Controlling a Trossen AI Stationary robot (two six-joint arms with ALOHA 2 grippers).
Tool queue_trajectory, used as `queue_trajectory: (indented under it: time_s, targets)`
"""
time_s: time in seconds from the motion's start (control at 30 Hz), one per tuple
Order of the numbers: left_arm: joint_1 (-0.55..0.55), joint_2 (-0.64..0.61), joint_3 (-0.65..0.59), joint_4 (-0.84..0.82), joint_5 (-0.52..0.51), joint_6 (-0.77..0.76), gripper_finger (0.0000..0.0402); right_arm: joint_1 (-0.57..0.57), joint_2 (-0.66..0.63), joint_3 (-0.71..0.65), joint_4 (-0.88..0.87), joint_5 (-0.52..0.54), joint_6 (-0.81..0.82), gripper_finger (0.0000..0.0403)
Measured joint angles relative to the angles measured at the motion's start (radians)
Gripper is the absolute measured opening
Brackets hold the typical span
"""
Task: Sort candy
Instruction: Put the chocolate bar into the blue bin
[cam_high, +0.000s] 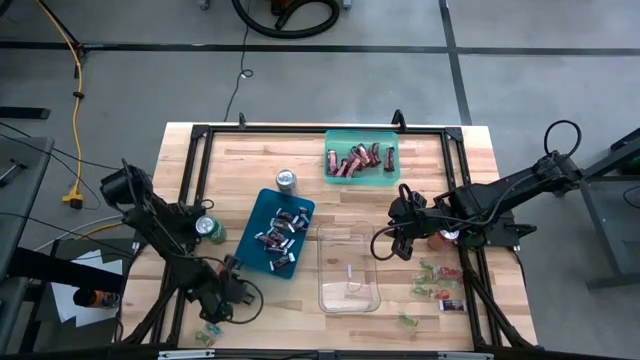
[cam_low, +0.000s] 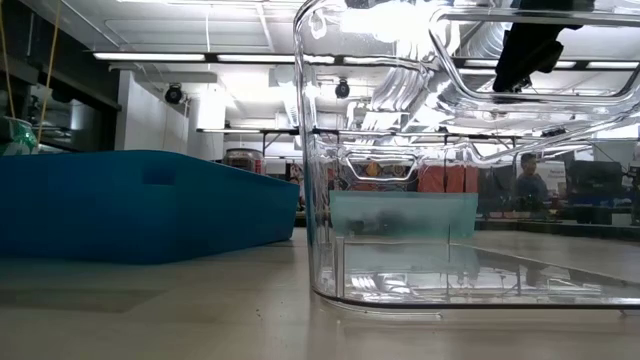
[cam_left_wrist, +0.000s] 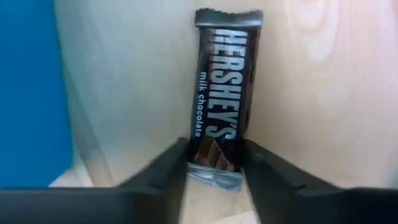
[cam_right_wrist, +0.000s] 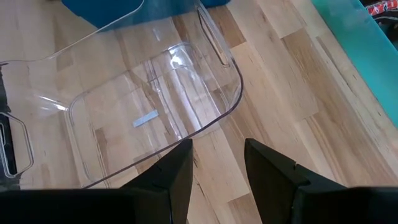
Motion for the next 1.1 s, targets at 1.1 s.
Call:
queue_trajectory:
  time_s: [1.1]
  targets:
    - [0.123, -0.458, 0.122, 0.019, -0.278, -0.049, 0.0002, 0.000, 0.000, 0.000, 0.000, 0.014, 0.000, 0.0138]
